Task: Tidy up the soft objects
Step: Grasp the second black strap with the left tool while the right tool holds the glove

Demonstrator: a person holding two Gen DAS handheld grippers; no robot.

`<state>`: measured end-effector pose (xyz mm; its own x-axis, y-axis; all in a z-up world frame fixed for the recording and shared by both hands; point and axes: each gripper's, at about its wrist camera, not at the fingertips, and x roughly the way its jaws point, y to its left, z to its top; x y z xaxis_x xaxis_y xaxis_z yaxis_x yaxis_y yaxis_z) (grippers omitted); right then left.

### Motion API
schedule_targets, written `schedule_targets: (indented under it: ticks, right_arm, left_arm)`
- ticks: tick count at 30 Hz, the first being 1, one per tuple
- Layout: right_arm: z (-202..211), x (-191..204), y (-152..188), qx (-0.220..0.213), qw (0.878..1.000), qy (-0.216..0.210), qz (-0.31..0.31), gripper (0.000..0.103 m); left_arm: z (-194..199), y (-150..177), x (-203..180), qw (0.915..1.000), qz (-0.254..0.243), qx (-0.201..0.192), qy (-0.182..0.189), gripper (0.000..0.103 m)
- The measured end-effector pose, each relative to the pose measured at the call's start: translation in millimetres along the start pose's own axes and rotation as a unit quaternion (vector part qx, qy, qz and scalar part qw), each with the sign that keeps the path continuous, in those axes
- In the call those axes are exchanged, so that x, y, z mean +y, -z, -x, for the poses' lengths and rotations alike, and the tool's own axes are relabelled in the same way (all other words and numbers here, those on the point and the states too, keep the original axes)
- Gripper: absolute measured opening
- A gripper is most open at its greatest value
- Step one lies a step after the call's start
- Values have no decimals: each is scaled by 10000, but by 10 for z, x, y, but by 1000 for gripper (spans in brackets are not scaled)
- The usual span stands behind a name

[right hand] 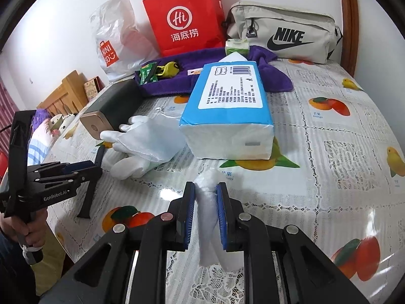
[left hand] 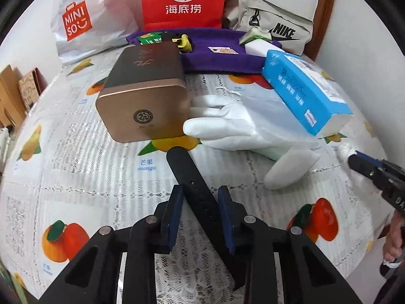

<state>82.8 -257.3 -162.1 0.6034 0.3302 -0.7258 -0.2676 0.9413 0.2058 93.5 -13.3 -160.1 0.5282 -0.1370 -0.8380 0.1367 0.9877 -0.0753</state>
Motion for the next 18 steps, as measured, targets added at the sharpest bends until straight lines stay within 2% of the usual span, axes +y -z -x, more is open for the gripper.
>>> schedule_targets:
  ticks: [2, 3, 4, 7, 8, 9, 15, 18]
  right_arm:
    - [6, -3, 8, -1, 10000, 4, -15, 17]
    - [9, -7, 13, -1, 10000, 3, -22, 17]
    - [10, -10, 15, 1, 10000, -3, -30, 17]
    - [14, -12, 27, -7, 10000, -13, -44, 18]
    - [8, -15, 27, -11, 10000, -8, -50, 18]
    - [1, -19, 28, -10, 10000, -9, -64, 18]
    - [-26, -20, 50, 47, 10000, -12, -81, 17]
    - [-27, -39, 53, 46, 9999, -16, -122, 18]
  left_arm:
    - [20, 16, -10, 9999, 20, 126, 33, 30]
    - [32, 42, -10, 9999, 56, 158, 23, 37]
    - [42, 65, -25, 9998, 72, 169, -2, 39]
    - [39, 118, -114, 9994, 9, 131, -328, 40]
    - [35, 123, -145, 9990, 11, 97, -439, 38]
    - [36, 122, -166, 9990, 6, 29, -439, 24]
    - [70, 118, -64, 9997, 189, 3, -126, 24]
    - [68, 130, -45, 9997, 228, -64, -90, 24]
